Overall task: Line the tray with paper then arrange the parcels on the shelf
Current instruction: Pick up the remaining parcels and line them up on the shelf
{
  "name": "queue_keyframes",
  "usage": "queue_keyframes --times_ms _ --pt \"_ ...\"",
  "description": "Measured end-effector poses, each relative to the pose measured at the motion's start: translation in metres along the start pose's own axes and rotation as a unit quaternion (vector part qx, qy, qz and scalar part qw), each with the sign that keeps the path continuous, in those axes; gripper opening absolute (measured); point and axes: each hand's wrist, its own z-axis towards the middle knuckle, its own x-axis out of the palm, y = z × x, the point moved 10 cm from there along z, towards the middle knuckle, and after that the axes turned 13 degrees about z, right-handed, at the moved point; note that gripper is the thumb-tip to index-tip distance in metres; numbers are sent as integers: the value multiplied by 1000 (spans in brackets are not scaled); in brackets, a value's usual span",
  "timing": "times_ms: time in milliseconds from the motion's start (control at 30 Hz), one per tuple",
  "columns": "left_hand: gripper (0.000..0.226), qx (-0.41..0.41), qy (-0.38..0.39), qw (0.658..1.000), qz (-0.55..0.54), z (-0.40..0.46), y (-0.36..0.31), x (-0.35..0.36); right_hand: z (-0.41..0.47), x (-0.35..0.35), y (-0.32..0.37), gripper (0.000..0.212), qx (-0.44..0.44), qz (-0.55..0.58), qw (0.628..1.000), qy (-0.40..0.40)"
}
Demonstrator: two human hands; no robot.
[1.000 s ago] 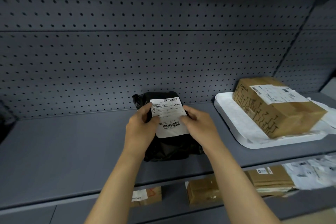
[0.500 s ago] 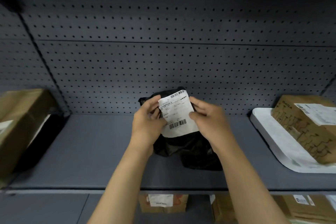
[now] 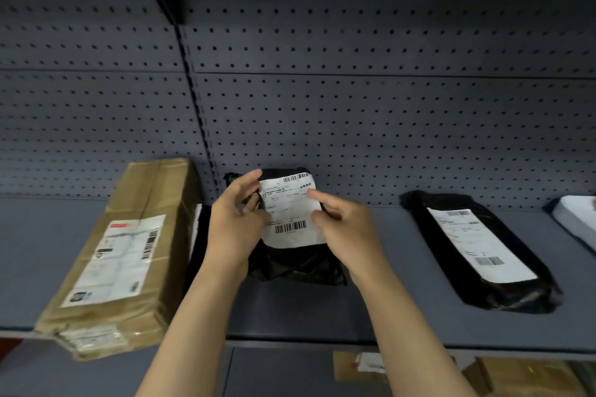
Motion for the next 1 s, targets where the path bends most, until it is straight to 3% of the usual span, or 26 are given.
queue_keyframes --times_ms 167,400,533,733,833,1000 --pt "71 -44 -3 999 9 10 37 -23 1 40 -29 48 21 2 1000 -16" --pt "72 -60 -36 990 123 10 73 -25 -4 60 -71 44 62 -58 996 -19" --pt "71 1 -62 973 222 8 70 -32 -4 57 -75 40 57 -63 996 -28" --pt "71 108 -54 911 394 -7 42 -14 -9 48 -45 30 23 -79 996 -26" --pt "60 172 -6 913 369 -25 8 20 -11 22 -5 26 -40 -77 995 -39" --pt "47 137 61 969 195 -35 -44 68 -15 -39 39 26 -83 -12 994 -63"
